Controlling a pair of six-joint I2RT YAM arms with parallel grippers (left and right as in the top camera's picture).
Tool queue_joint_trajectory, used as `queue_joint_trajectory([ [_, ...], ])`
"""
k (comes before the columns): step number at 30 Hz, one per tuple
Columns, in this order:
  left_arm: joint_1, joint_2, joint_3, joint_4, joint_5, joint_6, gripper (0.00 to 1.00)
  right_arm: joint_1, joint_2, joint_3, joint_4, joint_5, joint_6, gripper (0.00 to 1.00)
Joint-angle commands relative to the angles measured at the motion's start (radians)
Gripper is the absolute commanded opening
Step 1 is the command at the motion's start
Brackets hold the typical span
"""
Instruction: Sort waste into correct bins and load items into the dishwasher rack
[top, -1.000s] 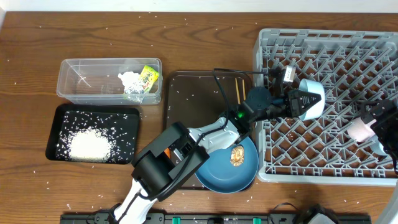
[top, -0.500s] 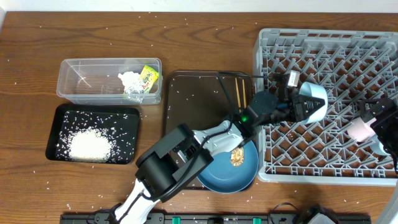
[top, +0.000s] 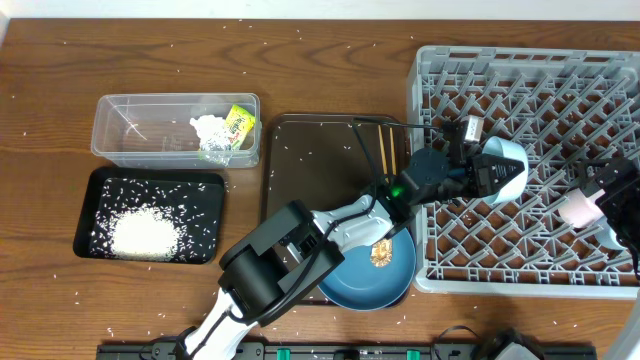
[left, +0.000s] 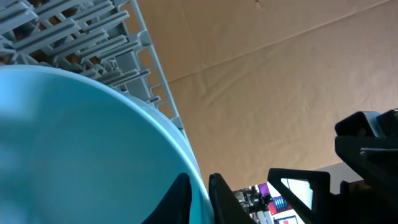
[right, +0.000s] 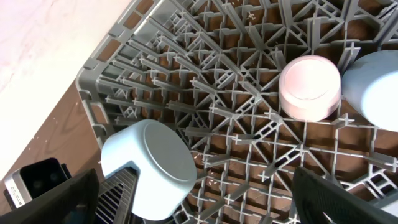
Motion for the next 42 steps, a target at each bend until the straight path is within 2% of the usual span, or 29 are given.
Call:
queue_joint_trajectory([
  [1,0.001,0.025,0.016,0.02,-0.014,0.008,0.13,-0.012,0.0,0.002,0.001,-0.015,-0.012,0.92],
  [5,-0.004,0.025,0.016,0.091,0.006,0.005,0.13,-0.012,0.0,0.002,0.0,-0.015,-0.012,0.92],
  [18,-0.013,0.029,0.016,0.052,0.01,0.003,0.12,-0.012,0.0,0.002,-0.005,-0.015,-0.012,0.92],
  [27,-0.014,0.032,0.018,0.119,0.009,0.0,0.12,-0.012,0.0,0.002,-0.014,-0.015,-0.012,0.92],
  [42,-0.042,0.052,0.019,0.078,-0.047,-0.013,0.13,-0.012,0.0,0.002,-0.021,-0.015,-0.013,0.92],
])
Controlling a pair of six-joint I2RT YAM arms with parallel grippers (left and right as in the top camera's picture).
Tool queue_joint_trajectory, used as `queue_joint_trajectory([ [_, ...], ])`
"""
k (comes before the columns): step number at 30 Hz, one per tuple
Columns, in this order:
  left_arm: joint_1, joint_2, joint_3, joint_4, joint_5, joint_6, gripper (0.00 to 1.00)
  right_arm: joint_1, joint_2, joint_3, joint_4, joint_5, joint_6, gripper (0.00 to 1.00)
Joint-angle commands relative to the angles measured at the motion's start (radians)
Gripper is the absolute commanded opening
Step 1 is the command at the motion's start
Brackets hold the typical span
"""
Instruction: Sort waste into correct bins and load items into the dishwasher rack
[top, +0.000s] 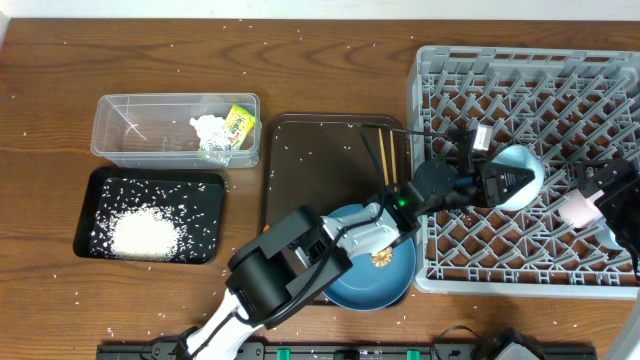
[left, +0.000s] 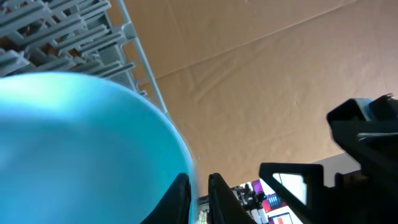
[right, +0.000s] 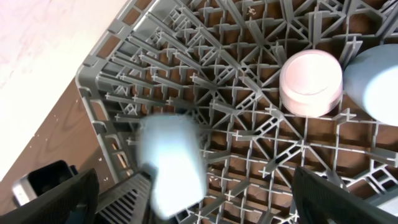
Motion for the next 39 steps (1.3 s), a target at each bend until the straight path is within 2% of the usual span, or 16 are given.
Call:
queue_joint_trajectory([
  [1,0.002,0.026,0.019,0.003,-0.016,-0.002,0.14,-0.012,0.0,0.002,-0.006,-0.011,-0.013,0.92],
  [10,0.008,0.026,0.019,0.076,-0.02,0.005,0.16,-0.012,0.0,0.002,-0.005,-0.012,-0.012,0.92],
  [13,0.027,0.025,0.019,0.077,0.043,0.087,0.17,-0.011,0.0,0.002,-0.008,-0.013,-0.018,0.92],
  [14,0.038,0.023,0.019,0.076,0.076,0.115,0.23,-0.011,0.0,0.002,-0.01,-0.019,-0.032,0.92],
  [15,0.049,0.02,0.019,0.072,0.106,0.136,0.33,-0.011,0.0,0.002,-0.012,-0.024,-0.045,0.92],
  [16,0.062,0.017,0.019,0.062,0.135,0.155,0.49,-0.011,0.0,0.002,-0.016,-0.03,-0.055,0.92],
  [17,0.08,0.008,0.019,0.034,0.17,0.174,0.59,-0.009,0.0,0.002,-0.023,-0.034,-0.058,0.92],
  [18,0.094,0.001,0.019,0.006,0.192,0.183,0.65,-0.008,0.0,0.002,-0.029,-0.035,-0.058,0.92],
  [20,0.125,-0.019,0.019,-0.059,0.234,0.213,0.73,-0.002,0.0,0.002,-0.042,-0.037,-0.066,0.91],
  [24,0.18,-0.078,0.019,-0.187,0.301,0.285,0.76,0.018,0.0,0.001,-0.074,-0.038,-0.101,0.9],
  [28,0.226,-0.18,0.019,-0.376,0.322,0.404,0.76,0.041,0.0,0.001,-0.105,-0.037,-0.113,0.87],
  [32,0.264,-0.337,0.019,-0.67,0.283,0.599,0.76,0.06,0.001,-0.002,-0.132,-0.023,-0.117,0.73],
  [35,0.288,-0.463,0.019,-0.925,0.182,0.735,0.76,0.077,0.013,-0.011,-0.161,0.051,-0.1,0.62],
  [39,0.322,-0.636,0.019,-1.246,-0.007,0.87,0.76,0.095,0.05,-0.057,-0.159,0.155,-0.038,0.61],
])
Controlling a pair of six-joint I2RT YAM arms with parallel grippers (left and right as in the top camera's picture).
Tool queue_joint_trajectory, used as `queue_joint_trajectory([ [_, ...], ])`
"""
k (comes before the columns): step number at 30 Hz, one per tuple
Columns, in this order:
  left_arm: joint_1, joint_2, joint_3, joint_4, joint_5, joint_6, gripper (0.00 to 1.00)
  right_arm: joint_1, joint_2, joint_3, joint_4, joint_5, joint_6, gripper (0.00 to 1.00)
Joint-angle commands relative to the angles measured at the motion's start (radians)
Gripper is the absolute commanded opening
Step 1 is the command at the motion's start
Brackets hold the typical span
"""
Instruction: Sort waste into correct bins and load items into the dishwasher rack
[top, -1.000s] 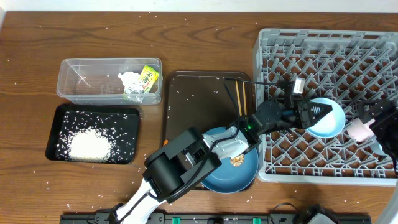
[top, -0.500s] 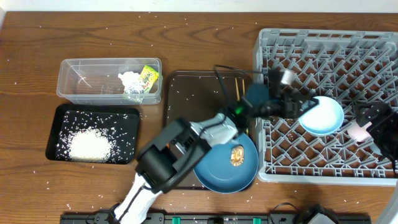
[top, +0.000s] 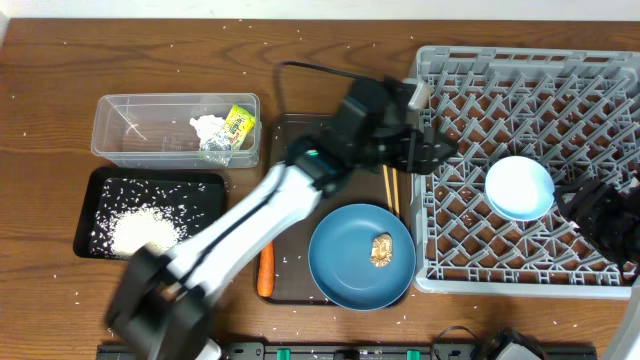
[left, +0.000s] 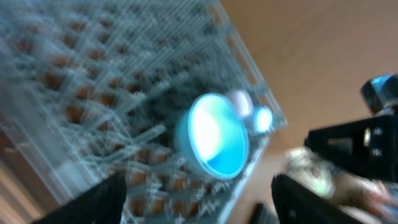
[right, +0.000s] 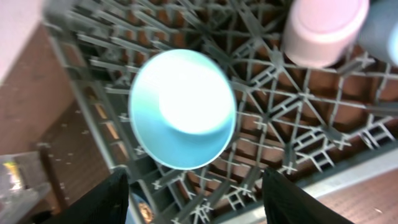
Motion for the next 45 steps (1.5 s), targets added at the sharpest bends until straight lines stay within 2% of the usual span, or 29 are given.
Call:
queue_joint_trajectory([
  [1,0.032,-0.125,0.007,-0.159,-0.204,0.193,0.76,0.018,0.043,-0.056,0.014,0.087,0.057,0.61],
  [5,0.084,-0.253,0.007,-0.386,-0.351,0.216,0.76,0.018,0.111,-0.128,0.079,0.085,0.123,0.57],
  [11,0.183,-0.377,0.007,-0.573,-0.43,0.215,0.77,0.029,0.221,-0.229,0.248,-0.048,0.138,0.49],
  [14,0.227,-0.408,0.007,-0.637,-0.465,0.215,0.84,0.053,0.262,-0.264,0.348,-0.098,0.138,0.46],
  [16,0.246,-0.414,0.007,-0.668,-0.484,0.215,0.95,0.069,0.28,-0.273,0.378,-0.108,0.138,0.45],
  [20,0.266,-0.412,0.007,-0.718,-0.489,0.215,0.98,0.095,0.284,-0.27,0.396,-0.095,0.135,0.25],
  [22,0.266,-0.412,0.007,-0.732,-0.489,0.216,0.98,0.095,0.272,-0.249,0.399,-0.085,0.115,0.09],
  [24,0.266,-0.412,0.007,-0.742,-0.492,0.216,0.98,0.096,0.251,-0.211,0.372,-0.046,0.113,0.01],
  [28,0.266,-0.412,0.007,-0.75,-0.508,0.216,0.98,0.103,0.19,-0.121,0.291,0.011,0.07,0.01],
  [32,0.266,-0.412,0.007,-0.75,-0.515,0.216,0.98,0.141,0.121,-0.084,0.266,0.163,0.071,0.01],
  [40,0.266,-0.412,0.007,-0.753,-0.515,0.215,0.98,0.345,0.074,-0.084,0.311,0.716,0.19,0.01],
  [42,0.266,-0.412,0.007,-0.753,-0.515,0.215,0.98,0.408,0.079,-0.084,0.365,0.822,0.175,0.01],
  [45,0.266,-0.412,0.007,-0.753,-0.515,0.215,0.98,0.507,0.087,-0.084,0.482,0.971,0.05,0.01],
])
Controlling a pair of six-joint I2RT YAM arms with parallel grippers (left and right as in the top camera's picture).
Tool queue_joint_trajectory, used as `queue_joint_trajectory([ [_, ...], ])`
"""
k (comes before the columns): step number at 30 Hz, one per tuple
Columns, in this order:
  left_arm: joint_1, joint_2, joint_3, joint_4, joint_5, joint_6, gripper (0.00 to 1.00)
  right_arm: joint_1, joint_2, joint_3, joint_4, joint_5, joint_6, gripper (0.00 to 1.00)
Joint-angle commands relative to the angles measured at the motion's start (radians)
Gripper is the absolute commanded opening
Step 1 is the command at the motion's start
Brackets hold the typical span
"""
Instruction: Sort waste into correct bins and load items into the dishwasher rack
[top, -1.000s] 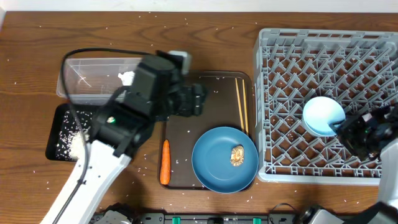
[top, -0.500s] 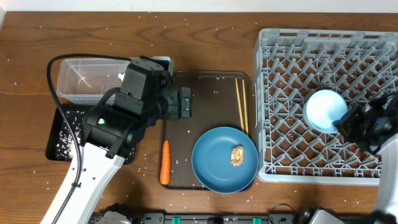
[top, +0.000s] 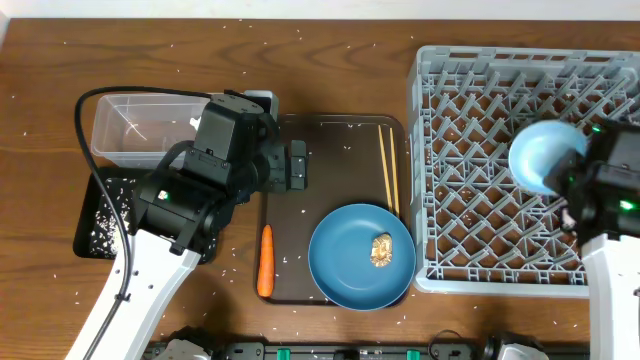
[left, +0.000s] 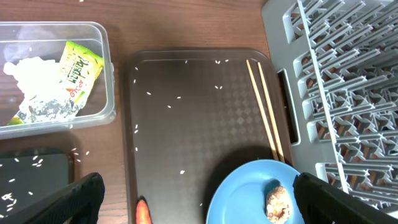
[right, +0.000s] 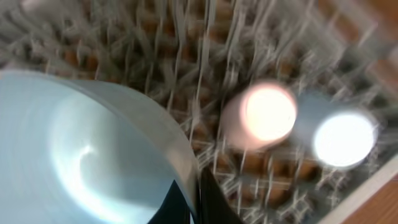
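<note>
My right gripper (right: 196, 199) is shut on the rim of a light blue bowl (right: 93, 149). It holds the bowl (top: 540, 155) over the right side of the grey dishwasher rack (top: 470, 110). My left gripper (left: 199, 211) is open and empty above the dark tray (left: 199, 124), and in the overhead view this gripper (top: 297, 165) is near the tray's left edge. On the tray are a blue plate (top: 350, 270) with a food scrap (top: 382, 250), a carrot (top: 265, 262) and chopsticks (top: 388, 165).
A pink cup (right: 267, 112) and another pale cup (right: 345, 140) stand in the rack under the bowl. A clear bin (left: 50, 81) with wrappers sits left of the tray. A black rice tray (top: 95, 215) is half hidden by my left arm.
The bowl lay loose in the rack with both grippers open. Now my right gripper is shut on its rim and holds it. My left arm has drawn back from the rack to the tray's left side.
My left gripper held the light blue bowl over the rack's left part, then farther right in the rack. Then the bowl rested in the rack, let go, with the left arm near the tray's far corner. Now the right gripper holds it.
</note>
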Motion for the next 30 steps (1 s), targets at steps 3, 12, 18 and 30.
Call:
queue_joint_trajectory([
  [3,0.005,0.0,0.003,-0.003,-0.019,0.014,0.98,0.177,0.026,0.013,0.245,0.441,-0.32,0.01],
  [12,0.005,0.0,0.003,-0.003,-0.019,0.014,0.98,0.243,0.233,0.013,0.473,0.933,-0.533,0.01],
  [18,0.005,0.0,0.003,-0.003,-0.019,0.014,0.98,0.236,0.419,0.013,0.636,1.125,-0.652,0.01],
  [30,0.005,0.0,0.003,-0.003,-0.019,0.014,0.98,0.243,0.523,0.013,0.836,1.07,-0.971,0.01],
])
